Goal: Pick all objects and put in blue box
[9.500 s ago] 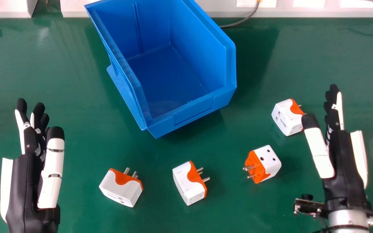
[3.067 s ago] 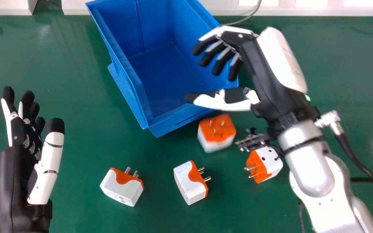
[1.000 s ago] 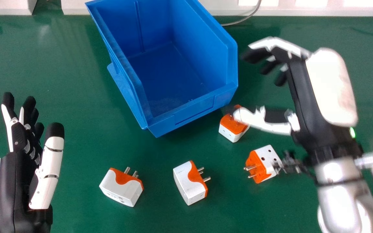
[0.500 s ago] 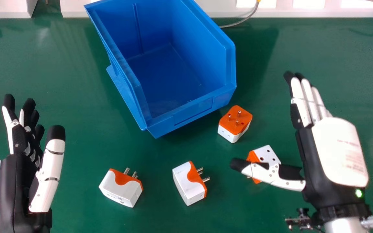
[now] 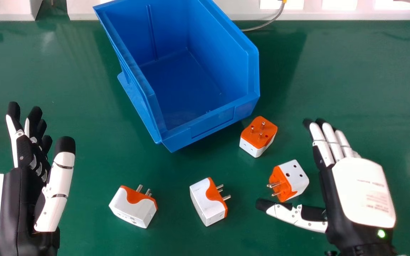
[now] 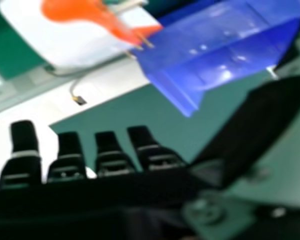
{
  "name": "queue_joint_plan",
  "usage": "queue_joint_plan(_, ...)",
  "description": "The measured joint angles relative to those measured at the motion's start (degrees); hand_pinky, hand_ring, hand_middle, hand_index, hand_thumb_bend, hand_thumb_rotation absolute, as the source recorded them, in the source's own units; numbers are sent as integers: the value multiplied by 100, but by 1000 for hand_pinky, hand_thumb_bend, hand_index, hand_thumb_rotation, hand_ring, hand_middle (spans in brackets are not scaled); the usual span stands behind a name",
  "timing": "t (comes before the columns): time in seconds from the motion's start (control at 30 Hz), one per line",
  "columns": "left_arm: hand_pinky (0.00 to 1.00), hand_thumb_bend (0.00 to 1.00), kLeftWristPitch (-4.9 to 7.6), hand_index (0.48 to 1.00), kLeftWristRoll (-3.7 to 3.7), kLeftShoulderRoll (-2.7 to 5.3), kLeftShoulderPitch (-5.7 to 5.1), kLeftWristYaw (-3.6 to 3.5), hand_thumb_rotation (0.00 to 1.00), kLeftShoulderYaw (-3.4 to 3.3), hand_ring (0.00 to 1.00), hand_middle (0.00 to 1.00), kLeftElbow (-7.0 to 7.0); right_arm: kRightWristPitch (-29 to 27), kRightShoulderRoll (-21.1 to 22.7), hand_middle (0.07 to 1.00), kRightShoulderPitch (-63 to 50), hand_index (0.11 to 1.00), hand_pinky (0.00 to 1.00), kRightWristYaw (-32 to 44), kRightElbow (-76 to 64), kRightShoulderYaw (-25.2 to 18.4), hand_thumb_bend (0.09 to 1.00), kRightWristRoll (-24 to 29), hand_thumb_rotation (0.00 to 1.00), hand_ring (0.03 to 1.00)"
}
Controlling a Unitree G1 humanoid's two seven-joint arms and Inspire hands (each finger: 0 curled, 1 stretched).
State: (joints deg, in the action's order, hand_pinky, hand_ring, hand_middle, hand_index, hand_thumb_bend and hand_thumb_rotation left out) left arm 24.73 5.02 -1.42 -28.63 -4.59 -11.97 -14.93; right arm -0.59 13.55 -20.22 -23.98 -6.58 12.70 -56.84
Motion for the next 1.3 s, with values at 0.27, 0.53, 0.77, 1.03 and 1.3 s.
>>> queue_joint_plan(0.27, 1000, 427, -37, 981, 41, -1, 22, -39, 682, -1, 1000, 1000, -2, 484, 5, 953, 395, 929, 796, 0, 646, 258, 726, -59, 659, 923)
queue_joint_plan(0.53, 1000, 421, -42, 984, 35, -3, 22, -42, 696, -8, 1000, 999, -25, 1006, 7, 959, 774, 929, 797, 83, 1051, 428, 725, -119, 711, 924)
queue_joint_plan(0.77, 1000, 426, -40, 984, 31, -6, 25, -43, 686, -16, 1000, 999, -25, 1285, 2, 942, 1095, 902, 785, 267, 1311, 538, 724, -24, 691, 912)
queue_joint_plan(1.03, 1000, 426, -48, 980, 24, -21, 22, -41, 683, -20, 1000, 1000, -57, 1444, 4, 908, 1466, 866, 752, 225, 1754, 623, 715, 16, 634, 881)
queue_joint_plan(1.3, 1000, 427, -65, 977, 49, -23, 8, -42, 670, -35, 1000, 997, -143, 1597, -7, 734, 1729, 725, 580, 247, 1904, 736, 603, 160, 248, 682)
